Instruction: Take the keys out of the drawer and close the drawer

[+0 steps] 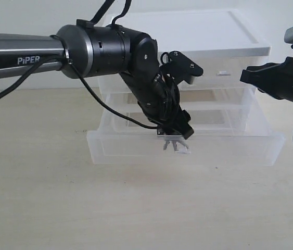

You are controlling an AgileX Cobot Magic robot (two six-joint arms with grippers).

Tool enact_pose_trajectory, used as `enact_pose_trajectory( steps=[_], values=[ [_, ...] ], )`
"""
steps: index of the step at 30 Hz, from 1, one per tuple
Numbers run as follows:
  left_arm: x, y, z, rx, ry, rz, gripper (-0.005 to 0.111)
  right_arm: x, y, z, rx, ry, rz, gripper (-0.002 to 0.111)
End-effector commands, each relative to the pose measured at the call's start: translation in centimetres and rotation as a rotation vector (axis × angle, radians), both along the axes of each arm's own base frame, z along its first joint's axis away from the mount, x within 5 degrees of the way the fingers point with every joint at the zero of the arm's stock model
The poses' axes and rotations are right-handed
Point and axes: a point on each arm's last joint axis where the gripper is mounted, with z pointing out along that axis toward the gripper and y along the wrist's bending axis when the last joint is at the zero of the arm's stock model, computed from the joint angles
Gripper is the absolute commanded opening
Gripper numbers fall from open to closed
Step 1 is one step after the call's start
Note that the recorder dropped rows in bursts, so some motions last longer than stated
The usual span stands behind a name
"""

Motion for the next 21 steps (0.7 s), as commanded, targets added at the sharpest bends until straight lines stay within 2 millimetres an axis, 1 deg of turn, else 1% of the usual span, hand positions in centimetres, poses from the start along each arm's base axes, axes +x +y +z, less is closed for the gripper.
enact_pose_trajectory(
  steps=[1,4,6,11,13,17,21],
  values=[
    [-0.1,0.1,-1.4,0.037,0.036,0.03,0.053,0.1,0.0,0.1,0.0,-0.005,0.002,0.0],
    [0.0,0.2,-1.5,0.054,0.03,0.025,0.026,0.1,0.0,0.1,0.0,-0.005,0.002,0.0],
    [0.0,0.3,-1.5,0.062,0.023,0.022,0.004,0.1,0.0,0.1,0.0,-0.005,0.002,0.0],
    [0.1,0.2,-1.4,0.061,0.012,0.014,0.004,0.1,0.0,0.1,-0.001,-0.004,0.002,0.0],
    [0.1,0.2,-1.1,0.052,-0.002,0.013,0.004,0.1,0.0,0.1,-0.001,-0.004,0.002,0.0],
    [0.1,0.2,0.7,0.01,-0.046,0.013,0.004,0.1,0.0,0.1,-0.001,-0.004,0.002,0.0],
    [-0.4,0.0,2.7,-0.024,-0.081,0.005,0.004,0.1,0.0,0.1,0.001,-0.005,0.001,0.0]
  ],
)
